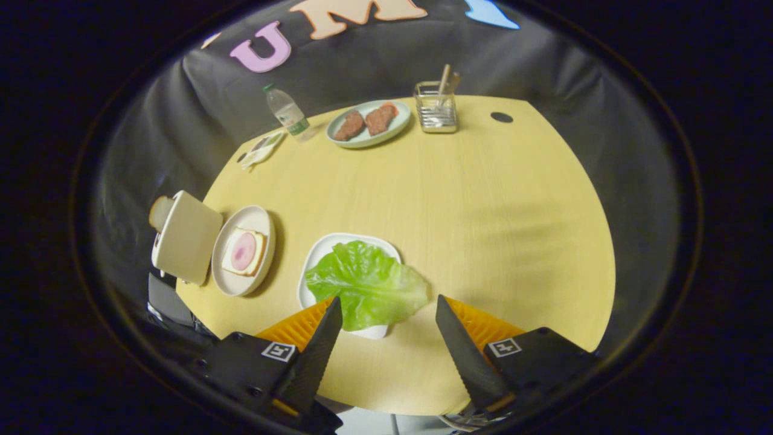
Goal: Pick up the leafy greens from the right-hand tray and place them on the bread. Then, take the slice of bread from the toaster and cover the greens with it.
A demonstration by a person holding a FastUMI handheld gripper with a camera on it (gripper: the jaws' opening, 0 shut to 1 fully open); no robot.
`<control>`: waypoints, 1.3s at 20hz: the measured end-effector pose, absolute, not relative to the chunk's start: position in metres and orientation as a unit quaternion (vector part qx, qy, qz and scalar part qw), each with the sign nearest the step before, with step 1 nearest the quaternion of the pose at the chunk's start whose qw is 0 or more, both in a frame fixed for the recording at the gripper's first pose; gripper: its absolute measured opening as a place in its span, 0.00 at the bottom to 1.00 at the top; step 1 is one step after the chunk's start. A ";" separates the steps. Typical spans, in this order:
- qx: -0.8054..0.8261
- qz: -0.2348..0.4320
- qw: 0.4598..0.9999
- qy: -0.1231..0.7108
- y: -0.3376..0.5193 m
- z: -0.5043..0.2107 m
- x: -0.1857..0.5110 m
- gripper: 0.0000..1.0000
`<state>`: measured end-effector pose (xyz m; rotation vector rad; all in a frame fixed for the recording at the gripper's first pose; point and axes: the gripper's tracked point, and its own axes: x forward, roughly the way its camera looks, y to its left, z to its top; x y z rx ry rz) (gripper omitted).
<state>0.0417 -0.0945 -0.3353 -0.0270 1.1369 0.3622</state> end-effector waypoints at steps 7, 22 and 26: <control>0.015 0.180 0.792 0.584 -0.098 -0.377 0.055 0.82; 0.044 0.172 0.767 0.616 -0.088 -0.389 0.049 0.10; 0.041 0.166 0.774 0.610 -0.090 -0.381 0.047 0.05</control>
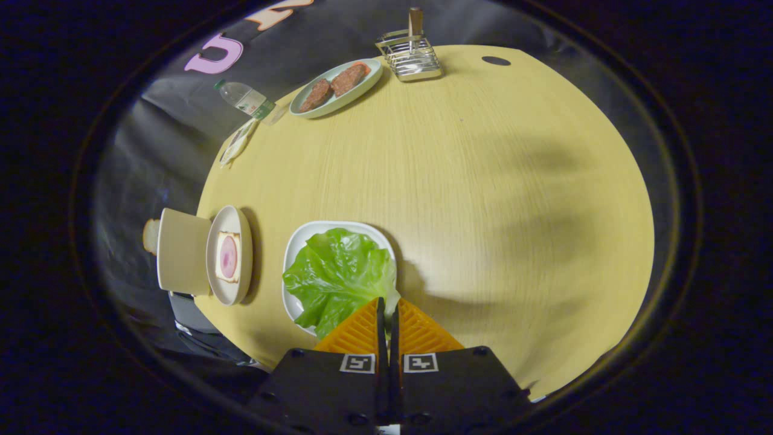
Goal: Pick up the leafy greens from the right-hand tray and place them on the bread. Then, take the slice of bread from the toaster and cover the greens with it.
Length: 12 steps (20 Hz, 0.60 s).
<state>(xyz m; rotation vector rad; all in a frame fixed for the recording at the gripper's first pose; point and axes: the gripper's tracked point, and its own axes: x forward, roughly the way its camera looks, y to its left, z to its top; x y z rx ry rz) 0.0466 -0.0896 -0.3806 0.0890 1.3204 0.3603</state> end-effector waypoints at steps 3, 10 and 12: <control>0.063 0.162 0.778 0.604 -0.086 -0.370 0.047 0.04; 0.137 0.171 0.782 0.583 -0.061 -0.322 0.041 0.04; 0.155 0.179 0.783 0.575 -0.050 -0.306 0.037 0.03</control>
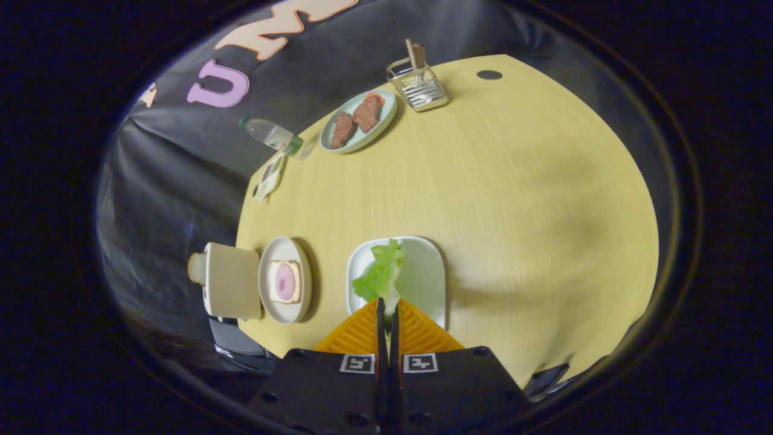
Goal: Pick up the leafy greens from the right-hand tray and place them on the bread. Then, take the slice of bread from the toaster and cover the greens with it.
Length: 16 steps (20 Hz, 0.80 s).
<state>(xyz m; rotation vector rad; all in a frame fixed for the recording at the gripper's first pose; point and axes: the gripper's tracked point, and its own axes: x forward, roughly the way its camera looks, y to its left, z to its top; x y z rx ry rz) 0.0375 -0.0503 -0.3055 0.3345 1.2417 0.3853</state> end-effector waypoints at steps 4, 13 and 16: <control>0.151 0.202 0.784 0.567 -0.033 -0.275 0.022 0.03; 0.175 0.283 0.765 0.551 0.067 -0.216 -0.011 0.03; 0.180 0.312 0.749 0.556 0.109 -0.215 -0.023 0.03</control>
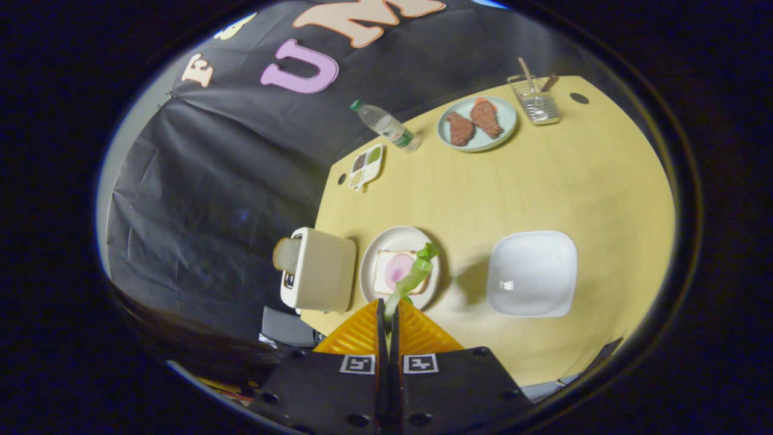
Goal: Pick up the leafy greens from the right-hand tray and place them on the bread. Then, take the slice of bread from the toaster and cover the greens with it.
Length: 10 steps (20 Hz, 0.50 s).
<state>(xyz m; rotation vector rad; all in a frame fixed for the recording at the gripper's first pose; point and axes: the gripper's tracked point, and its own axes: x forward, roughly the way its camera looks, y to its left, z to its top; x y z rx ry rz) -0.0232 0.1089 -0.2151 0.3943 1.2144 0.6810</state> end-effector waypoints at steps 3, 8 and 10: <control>0.187 0.335 0.733 0.563 0.161 -0.223 -0.033 0.03; 0.201 0.354 0.720 0.562 0.231 -0.251 -0.037 0.03; 0.216 0.349 0.716 0.565 0.248 -0.263 -0.034 0.03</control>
